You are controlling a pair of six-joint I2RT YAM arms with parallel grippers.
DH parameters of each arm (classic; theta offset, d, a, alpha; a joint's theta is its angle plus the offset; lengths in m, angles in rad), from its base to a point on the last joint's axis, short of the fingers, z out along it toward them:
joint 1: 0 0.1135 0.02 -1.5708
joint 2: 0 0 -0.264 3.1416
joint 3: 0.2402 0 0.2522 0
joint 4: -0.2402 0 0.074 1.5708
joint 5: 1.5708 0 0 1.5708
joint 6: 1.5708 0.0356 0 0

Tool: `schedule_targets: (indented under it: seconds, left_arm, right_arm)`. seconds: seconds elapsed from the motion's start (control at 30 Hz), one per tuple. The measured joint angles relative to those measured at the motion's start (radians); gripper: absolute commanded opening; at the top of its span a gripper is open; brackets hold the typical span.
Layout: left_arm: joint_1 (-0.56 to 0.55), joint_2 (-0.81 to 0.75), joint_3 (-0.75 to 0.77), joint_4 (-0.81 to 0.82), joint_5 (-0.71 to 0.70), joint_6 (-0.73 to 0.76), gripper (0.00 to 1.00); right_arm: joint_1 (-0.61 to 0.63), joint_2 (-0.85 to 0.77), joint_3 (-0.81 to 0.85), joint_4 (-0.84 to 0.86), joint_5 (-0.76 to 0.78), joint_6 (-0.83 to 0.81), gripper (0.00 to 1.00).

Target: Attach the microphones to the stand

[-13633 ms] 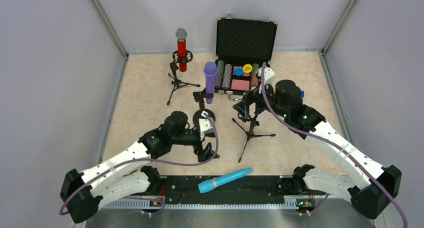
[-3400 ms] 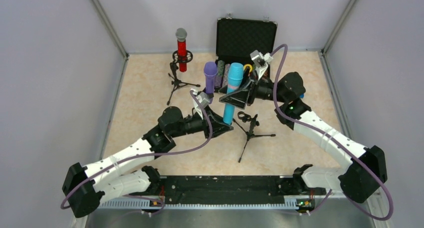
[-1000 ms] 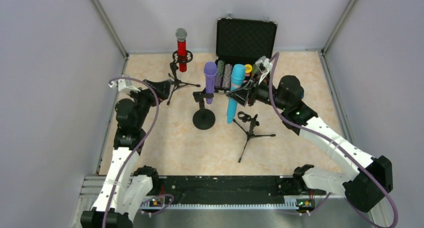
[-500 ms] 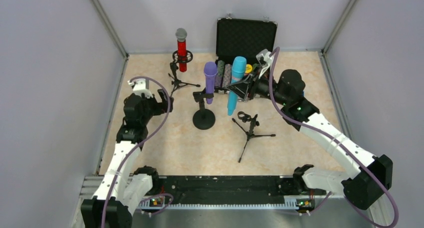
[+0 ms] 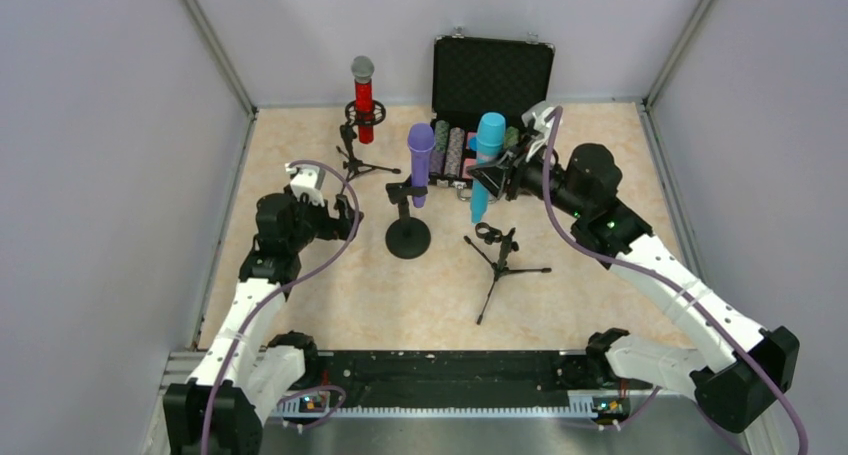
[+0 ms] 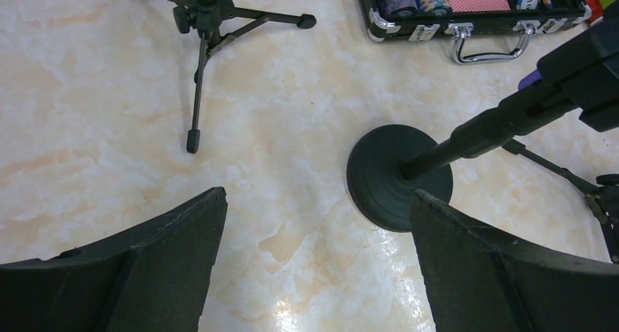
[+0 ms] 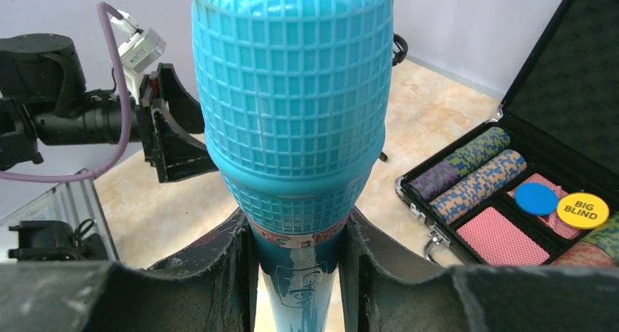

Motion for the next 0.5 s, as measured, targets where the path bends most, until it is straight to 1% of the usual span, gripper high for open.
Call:
schedule_targets:
  seconds: [0.23, 0.5]
  left_arm:
    - [-0.012, 0.016, 0.0, 0.002, 0.021, 0.021, 0.99]
    - [-0.015, 0.022, 0.0, 0.004, 0.032, 0.027, 0.99]
  right_arm:
    - [0.0, -0.014, -0.027, -0.021, 0.031, -0.053, 0.0]
    - [0.0, -0.014, -0.048, -0.03, 0.029, -0.066, 0.0]
